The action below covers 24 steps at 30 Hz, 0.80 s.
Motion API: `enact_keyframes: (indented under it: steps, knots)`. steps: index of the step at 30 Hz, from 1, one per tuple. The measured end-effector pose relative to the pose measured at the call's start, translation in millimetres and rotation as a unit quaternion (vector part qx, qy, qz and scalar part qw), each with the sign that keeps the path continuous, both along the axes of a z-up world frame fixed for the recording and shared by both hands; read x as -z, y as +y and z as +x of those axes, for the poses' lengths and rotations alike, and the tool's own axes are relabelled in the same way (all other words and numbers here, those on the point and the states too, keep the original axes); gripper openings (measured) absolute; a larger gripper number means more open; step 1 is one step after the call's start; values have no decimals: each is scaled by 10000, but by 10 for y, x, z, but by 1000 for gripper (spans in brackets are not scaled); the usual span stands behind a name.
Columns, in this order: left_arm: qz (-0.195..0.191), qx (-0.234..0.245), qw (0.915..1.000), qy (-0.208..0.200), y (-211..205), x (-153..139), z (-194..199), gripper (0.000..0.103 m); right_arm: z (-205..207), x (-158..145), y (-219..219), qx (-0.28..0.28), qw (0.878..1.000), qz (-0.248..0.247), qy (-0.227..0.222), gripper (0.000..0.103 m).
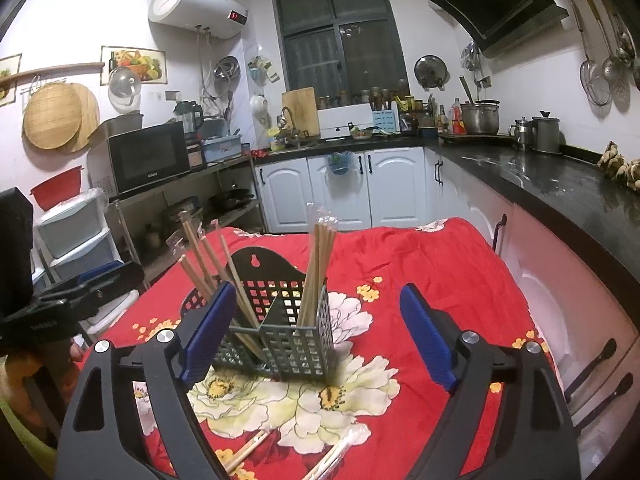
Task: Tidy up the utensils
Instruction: 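Withdraw both tools from the caddy back toward the loose chopsticks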
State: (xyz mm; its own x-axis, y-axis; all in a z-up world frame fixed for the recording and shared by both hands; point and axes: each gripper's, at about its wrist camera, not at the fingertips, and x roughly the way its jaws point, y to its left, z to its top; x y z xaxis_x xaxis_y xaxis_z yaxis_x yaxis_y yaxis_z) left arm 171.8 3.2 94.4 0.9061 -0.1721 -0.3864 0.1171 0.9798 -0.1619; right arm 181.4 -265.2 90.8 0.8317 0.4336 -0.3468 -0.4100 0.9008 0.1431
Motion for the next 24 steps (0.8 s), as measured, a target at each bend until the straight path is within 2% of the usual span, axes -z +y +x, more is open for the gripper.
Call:
enact_keyframes:
  steps: [12, 17, 24]
  knots:
    - [1, -36, 9998, 183, 22, 179, -90, 93, -171, 166, 13, -1, 9997, -206, 112, 84]
    - [-64, -11, 9996, 279, 27, 243, -132, 93, -208, 289, 43, -4, 9991, -313, 284, 86]
    - [64, 75, 9991, 408, -31, 370, -158, 93, -189, 468, 43, 2, 9979, -385, 526, 86]
